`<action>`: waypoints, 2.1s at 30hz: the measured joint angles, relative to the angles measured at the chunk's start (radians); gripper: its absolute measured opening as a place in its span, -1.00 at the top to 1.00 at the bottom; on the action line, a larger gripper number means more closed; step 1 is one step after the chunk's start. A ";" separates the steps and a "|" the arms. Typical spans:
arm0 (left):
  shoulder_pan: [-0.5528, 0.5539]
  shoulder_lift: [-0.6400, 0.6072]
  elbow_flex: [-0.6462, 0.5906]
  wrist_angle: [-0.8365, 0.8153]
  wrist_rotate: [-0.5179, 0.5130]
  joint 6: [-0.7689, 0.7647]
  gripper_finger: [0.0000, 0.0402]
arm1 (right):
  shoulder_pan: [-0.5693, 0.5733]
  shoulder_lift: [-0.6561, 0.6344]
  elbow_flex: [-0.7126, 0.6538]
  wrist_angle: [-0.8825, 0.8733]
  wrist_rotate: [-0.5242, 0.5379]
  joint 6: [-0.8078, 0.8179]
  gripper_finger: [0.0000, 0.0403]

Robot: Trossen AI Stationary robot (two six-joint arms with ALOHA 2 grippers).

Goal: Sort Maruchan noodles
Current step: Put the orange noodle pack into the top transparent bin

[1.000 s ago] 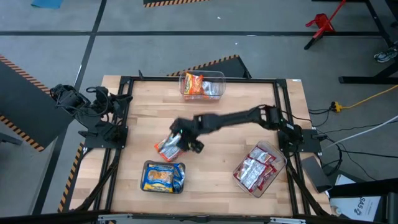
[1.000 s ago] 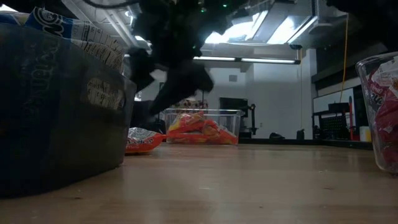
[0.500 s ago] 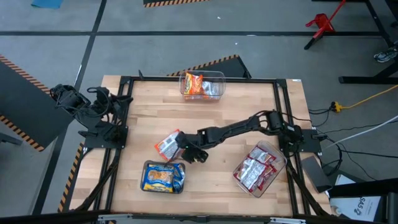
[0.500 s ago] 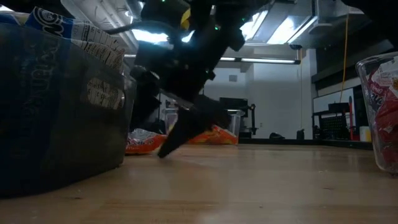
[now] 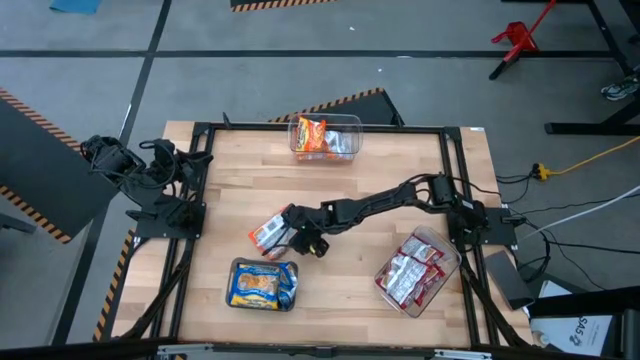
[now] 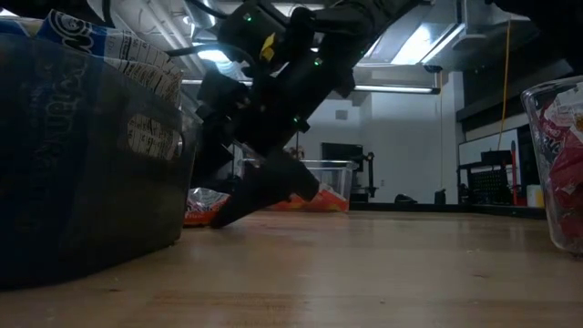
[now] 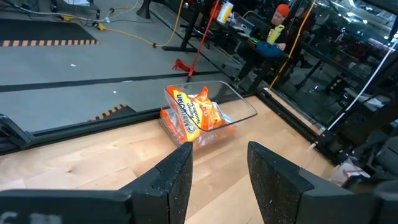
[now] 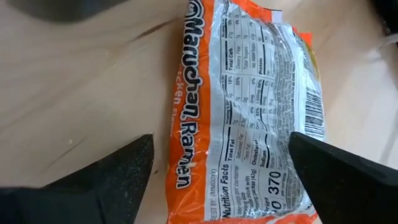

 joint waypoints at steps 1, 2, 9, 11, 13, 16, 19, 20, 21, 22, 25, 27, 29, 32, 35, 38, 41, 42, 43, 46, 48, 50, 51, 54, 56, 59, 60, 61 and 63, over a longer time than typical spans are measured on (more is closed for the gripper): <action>0.000 0.000 0.000 0.001 0.000 0.000 0.27 | 0.000 0.003 0.000 0.000 0.008 0.001 -0.80; 0.000 0.000 0.000 0.000 0.000 -0.001 0.27 | 0.001 0.005 0.001 -0.001 0.019 0.004 -0.76; 0.000 0.000 0.000 0.001 0.000 -0.006 0.27 | 0.003 0.022 0.000 0.008 0.056 0.050 -0.28; 0.000 0.000 0.000 0.001 0.000 -0.007 0.27 | 0.004 0.023 -0.001 0.007 0.075 0.077 -0.10; 0.000 0.000 0.000 0.001 0.000 -0.007 0.27 | 0.005 0.025 -0.001 0.007 0.106 0.102 0.10; 0.000 0.000 0.000 0.002 0.000 -0.008 0.27 | 0.012 0.028 -0.002 0.005 0.168 0.146 0.41; 0.000 0.000 0.000 0.003 0.001 -0.008 0.27 | 0.018 0.013 0.021 -0.053 0.213 0.168 0.75; 0.000 0.000 0.000 0.003 0.000 -0.009 0.27 | 0.016 0.007 0.036 -0.089 0.205 0.176 0.86; 0.000 0.000 0.000 0.005 0.000 -0.009 0.27 | 0.015 -0.001 0.051 -0.117 0.187 0.181 0.93; 0.000 0.000 0.000 0.006 0.000 -0.009 0.27 | 0.015 -0.006 0.068 -0.161 0.169 0.195 0.95; 0.000 0.000 0.000 0.007 0.000 -0.010 0.27 | -0.005 -0.017 0.137 -0.280 0.104 0.262 0.93; 0.000 0.000 0.000 0.007 0.001 -0.010 0.27 | -0.026 -0.021 0.207 -0.358 0.030 0.322 0.97; 0.000 0.000 0.000 0.007 0.000 -0.023 0.27 | -0.054 -0.034 0.281 -0.441 -0.050 0.389 0.98; 0.000 0.000 0.000 0.007 0.001 -0.033 0.27 | -0.105 -0.042 0.372 -0.492 -0.181 0.504 0.98; 0.000 0.000 0.000 0.007 0.001 -0.033 0.27 | -0.160 -0.053 0.433 -0.512 -0.288 0.602 0.99; 0.000 0.000 0.000 0.007 0.001 -0.032 0.27 | -0.225 -0.097 0.456 -0.497 -0.383 0.701 0.99; 0.000 0.000 0.000 0.007 0.000 -0.026 0.27 | -0.290 -0.139 0.456 -0.472 -0.482 0.806 0.99; 0.000 0.000 0.000 0.006 0.002 -0.023 0.27 | -0.309 -0.152 0.455 -0.463 -0.499 0.842 0.99; 0.000 0.000 0.000 0.004 0.001 -0.020 0.27 | -0.326 -0.166 0.455 -0.449 -0.504 0.873 0.99; 0.000 0.000 0.000 0.003 0.000 -0.006 0.27 | -0.377 -0.226 0.455 -0.427 -0.465 0.955 1.00; 0.000 0.000 0.000 0.003 0.001 -0.006 0.27 | -0.411 -0.264 0.457 -0.447 -0.406 0.988 1.00; 0.000 0.000 0.000 0.003 0.000 -0.006 0.27 | -0.448 -0.290 0.457 -0.476 -0.360 1.015 1.00; 0.000 0.000 0.000 0.003 0.001 -0.006 0.27 | -0.468 -0.303 0.456 -0.494 -0.347 1.037 1.00; 0.000 0.000 0.000 0.003 0.001 -0.006 0.27 | -0.539 -0.336 0.456 -0.545 -0.344 1.108 1.00; 0.000 0.000 0.000 0.003 0.001 -0.006 0.27 | -0.584 -0.355 0.457 -0.620 -0.335 1.125 1.00; 0.000 0.000 0.000 0.003 0.000 -0.006 0.27 | -0.639 -0.359 0.457 -0.728 -0.327 1.107 1.00; 0.000 0.000 0.000 0.002 0.001 -0.005 0.27 | -0.652 -0.358 0.455 -0.755 -0.327 1.093 1.00; 0.000 0.000 0.000 0.001 0.000 -0.005 0.27 | -0.663 -0.358 0.445 -0.761 -0.329 1.083 1.00; 0.000 0.000 0.000 -0.001 0.001 -0.005 0.27 | -0.673 -0.361 0.399 -0.729 -0.359 1.075 1.00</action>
